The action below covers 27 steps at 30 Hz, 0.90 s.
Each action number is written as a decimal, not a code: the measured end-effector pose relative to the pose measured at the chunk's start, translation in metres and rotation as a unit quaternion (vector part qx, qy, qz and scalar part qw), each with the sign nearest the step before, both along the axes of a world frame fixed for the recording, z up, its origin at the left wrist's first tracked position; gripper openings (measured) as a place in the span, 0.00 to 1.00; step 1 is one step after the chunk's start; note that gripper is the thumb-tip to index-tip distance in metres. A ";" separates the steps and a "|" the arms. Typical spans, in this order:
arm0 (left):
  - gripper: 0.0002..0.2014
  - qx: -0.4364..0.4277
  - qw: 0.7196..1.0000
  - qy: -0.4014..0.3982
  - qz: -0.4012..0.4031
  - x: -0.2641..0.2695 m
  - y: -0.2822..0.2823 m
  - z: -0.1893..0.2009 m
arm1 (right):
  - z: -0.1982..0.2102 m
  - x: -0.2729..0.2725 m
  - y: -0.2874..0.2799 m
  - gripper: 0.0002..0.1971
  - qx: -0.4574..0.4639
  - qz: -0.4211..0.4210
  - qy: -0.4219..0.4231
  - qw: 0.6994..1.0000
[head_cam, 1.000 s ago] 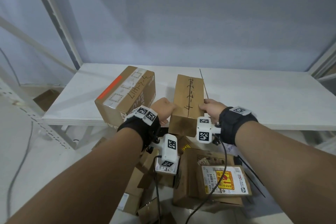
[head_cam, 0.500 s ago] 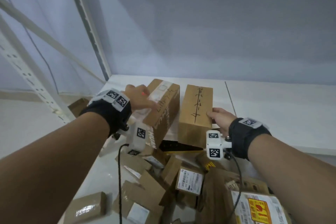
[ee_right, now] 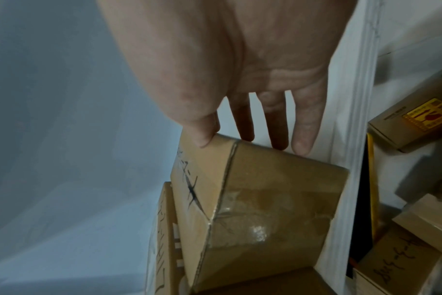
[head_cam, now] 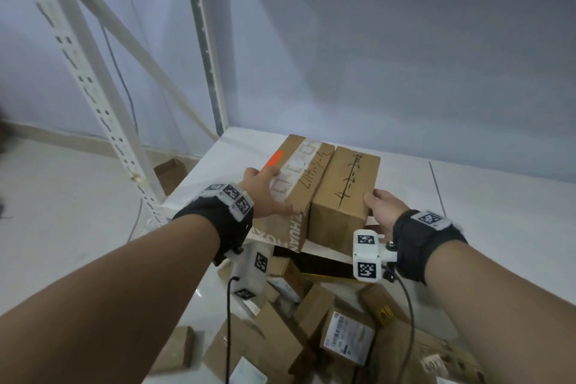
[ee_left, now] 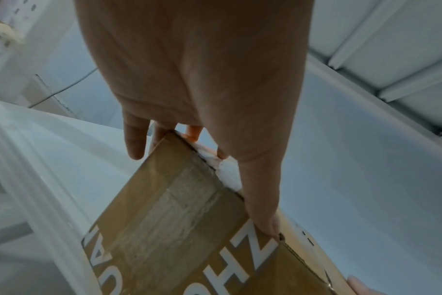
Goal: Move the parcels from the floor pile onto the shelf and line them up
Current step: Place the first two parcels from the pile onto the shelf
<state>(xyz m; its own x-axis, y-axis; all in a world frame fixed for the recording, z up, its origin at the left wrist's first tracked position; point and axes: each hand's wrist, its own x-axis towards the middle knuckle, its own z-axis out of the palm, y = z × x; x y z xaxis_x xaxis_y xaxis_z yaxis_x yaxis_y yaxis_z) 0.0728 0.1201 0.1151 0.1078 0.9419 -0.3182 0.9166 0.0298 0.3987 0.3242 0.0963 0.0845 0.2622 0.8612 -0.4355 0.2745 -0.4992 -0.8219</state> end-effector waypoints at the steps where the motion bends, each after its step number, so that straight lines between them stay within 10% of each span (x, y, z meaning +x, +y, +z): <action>1: 0.52 0.003 1.000 -0.004 0.002 -0.004 0.006 -0.001 | -0.002 -0.002 0.005 0.20 0.000 0.006 -0.007 1.000; 27: 0.42 0.084 0.990 -0.057 0.098 -0.136 0.152 -0.020 | 0.006 -0.137 0.157 0.24 0.041 0.038 0.075 0.996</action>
